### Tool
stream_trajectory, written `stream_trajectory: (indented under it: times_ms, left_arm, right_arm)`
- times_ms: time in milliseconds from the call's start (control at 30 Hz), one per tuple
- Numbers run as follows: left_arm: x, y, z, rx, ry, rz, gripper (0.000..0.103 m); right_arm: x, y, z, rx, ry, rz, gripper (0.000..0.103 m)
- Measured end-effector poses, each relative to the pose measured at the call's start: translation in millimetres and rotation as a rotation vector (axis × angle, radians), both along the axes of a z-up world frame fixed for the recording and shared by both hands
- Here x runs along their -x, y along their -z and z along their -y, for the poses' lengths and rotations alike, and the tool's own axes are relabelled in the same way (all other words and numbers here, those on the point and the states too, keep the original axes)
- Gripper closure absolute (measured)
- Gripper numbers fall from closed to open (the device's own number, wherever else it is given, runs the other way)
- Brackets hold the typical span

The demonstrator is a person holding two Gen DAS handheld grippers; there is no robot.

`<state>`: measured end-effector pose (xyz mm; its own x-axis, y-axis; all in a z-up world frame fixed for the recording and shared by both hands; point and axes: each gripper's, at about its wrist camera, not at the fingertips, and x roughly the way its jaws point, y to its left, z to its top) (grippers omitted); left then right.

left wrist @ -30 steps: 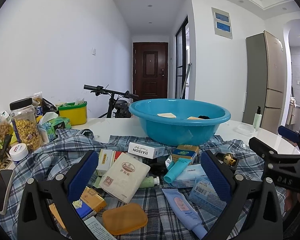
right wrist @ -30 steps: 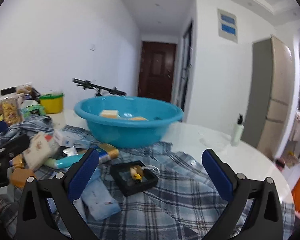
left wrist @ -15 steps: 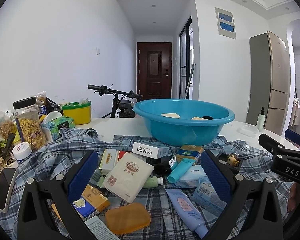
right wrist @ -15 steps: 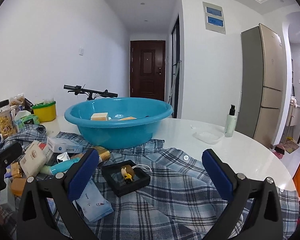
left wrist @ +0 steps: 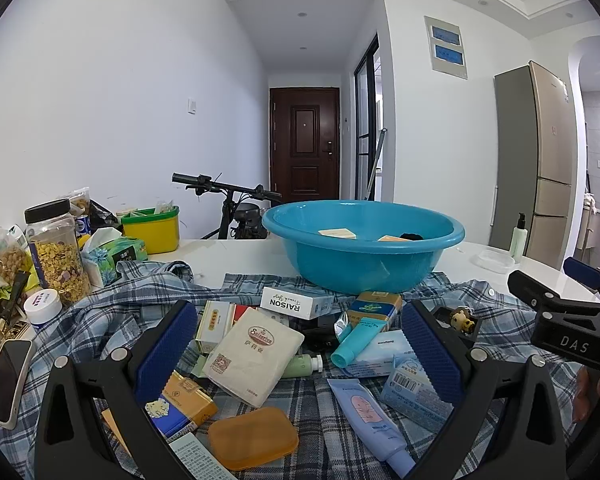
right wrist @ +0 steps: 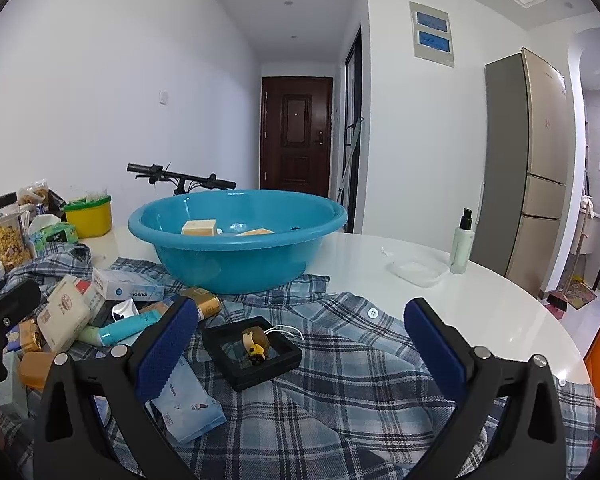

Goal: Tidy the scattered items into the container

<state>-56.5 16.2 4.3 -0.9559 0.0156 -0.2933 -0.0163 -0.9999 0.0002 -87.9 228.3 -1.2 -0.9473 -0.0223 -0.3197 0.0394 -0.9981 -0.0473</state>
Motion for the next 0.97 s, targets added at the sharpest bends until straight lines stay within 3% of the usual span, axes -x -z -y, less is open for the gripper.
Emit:
stream_trajectory:
  times_ms: [967]
  left_arm:
    - [-0.5,0.0,0.8,0.000,0.000,0.000,0.000]
  right_arm:
    - [-0.3,1.0,-0.6,0.005,-0.001,-0.002,0.000]
